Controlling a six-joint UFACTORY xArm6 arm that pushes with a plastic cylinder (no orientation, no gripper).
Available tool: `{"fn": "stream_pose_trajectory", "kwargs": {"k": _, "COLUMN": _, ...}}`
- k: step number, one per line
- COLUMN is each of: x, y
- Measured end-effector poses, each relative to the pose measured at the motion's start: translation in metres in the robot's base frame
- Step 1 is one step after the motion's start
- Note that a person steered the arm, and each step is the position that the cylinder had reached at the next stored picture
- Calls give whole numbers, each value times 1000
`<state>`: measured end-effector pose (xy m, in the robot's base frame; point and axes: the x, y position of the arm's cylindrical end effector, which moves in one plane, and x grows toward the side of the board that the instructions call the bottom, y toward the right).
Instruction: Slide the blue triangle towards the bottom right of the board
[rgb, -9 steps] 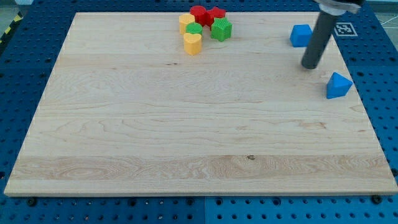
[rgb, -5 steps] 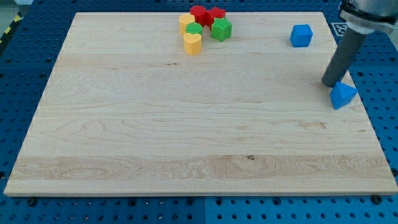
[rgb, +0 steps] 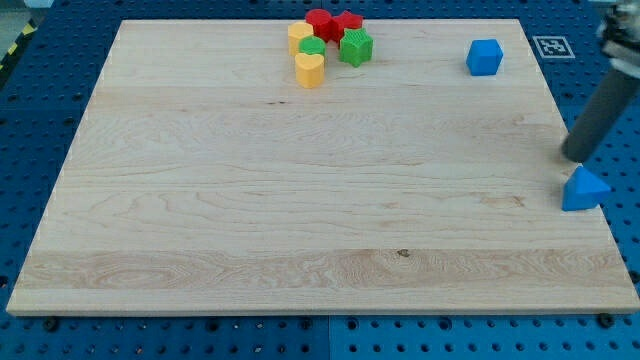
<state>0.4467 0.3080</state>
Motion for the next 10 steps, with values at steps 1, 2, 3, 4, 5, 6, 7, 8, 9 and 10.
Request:
{"fn": "stream_pose_trajectory", "kwargs": {"k": 1, "x": 19, "y": 10}}
{"fn": "stream_pose_trajectory", "kwargs": {"k": 2, "x": 48, "y": 10}}
{"fn": "stream_pose_trajectory", "kwargs": {"k": 3, "x": 56, "y": -9}}
{"fn": "stream_pose_trajectory", "kwargs": {"k": 4, "x": 70, "y": -25}}
{"fn": "stream_pose_trajectory", "kwargs": {"k": 5, "x": 74, "y": -24}}
{"fn": "stream_pose_trajectory", "kwargs": {"k": 6, "x": 58, "y": -17}}
{"fn": "stream_pose_trajectory", "kwargs": {"k": 7, "x": 35, "y": -22}}
{"fn": "stream_pose_trajectory", "kwargs": {"k": 8, "x": 34, "y": -38}}
{"fn": "stream_pose_trajectory", "kwargs": {"k": 9, "x": 43, "y": -57}}
{"fn": "stream_pose_trajectory", "kwargs": {"k": 10, "x": 65, "y": -69}}
